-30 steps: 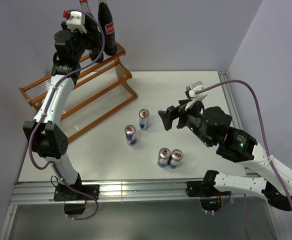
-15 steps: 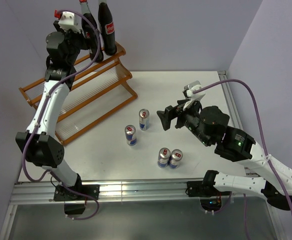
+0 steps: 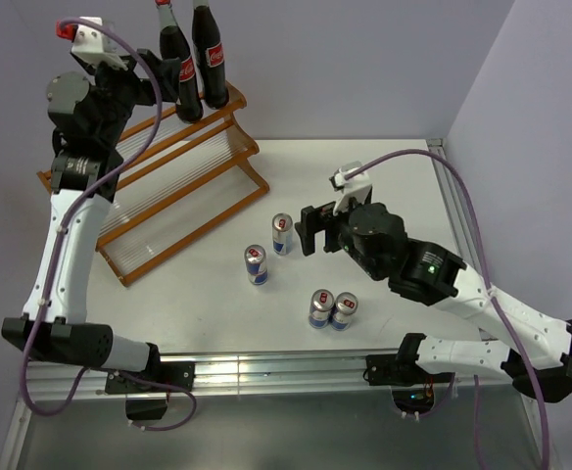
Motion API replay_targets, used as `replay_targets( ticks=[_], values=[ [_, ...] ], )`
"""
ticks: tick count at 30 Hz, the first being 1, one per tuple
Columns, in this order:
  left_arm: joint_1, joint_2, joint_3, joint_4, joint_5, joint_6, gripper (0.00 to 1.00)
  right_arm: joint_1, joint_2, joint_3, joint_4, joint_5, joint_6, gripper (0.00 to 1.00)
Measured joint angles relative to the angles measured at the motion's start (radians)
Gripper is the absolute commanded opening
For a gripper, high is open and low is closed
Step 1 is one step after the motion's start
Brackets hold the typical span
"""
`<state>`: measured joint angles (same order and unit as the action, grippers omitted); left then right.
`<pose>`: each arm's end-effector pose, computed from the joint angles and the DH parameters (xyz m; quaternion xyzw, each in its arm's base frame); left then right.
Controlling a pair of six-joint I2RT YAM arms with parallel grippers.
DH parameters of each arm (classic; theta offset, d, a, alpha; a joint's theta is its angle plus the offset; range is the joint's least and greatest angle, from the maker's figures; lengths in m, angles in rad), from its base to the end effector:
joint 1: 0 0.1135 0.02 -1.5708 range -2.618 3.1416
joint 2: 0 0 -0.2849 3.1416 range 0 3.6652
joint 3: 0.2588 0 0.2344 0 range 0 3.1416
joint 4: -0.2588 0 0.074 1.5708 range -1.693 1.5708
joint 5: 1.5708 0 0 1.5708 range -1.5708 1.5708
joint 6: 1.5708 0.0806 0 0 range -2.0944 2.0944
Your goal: Place and organize the beverage onto the shelf
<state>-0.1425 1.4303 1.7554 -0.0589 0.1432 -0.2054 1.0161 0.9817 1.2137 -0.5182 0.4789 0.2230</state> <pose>0.3191 -0.0574 0.5653 0.0378 0.6069 -0.1800 0.7732 0.1411 0.1573 0.4198 -0.1694 0.7724 0.1833 0.5841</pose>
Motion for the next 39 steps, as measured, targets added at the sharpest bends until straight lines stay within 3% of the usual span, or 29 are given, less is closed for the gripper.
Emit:
replay_targets(
  ticks=[10,16,28,36,39],
  values=[
    [-0.034,-0.321,-0.167,-0.230,0.001,-0.109,1.00,-0.002,0.053,-0.124,-0.040,-0.051,0.092,1.00],
    [-0.043,-0.447,-0.255,-0.354,0.000,-0.138,1.00,-0.002,0.053,-0.163,-0.149,-0.151,0.136,0.98],
    [-0.055,-0.489,-0.473,-0.470,0.042,-0.103,1.00,0.026,0.082,-0.242,-0.299,-0.290,0.115,0.91],
    [-0.077,-0.490,-0.493,-0.477,0.064,-0.083,1.00,0.063,0.212,-0.242,-0.322,-0.305,0.101,0.86],
    [-0.083,-0.491,-0.496,-0.476,0.069,-0.075,1.00,0.069,0.212,-0.242,-0.330,-0.304,0.102,0.79]
  ],
)
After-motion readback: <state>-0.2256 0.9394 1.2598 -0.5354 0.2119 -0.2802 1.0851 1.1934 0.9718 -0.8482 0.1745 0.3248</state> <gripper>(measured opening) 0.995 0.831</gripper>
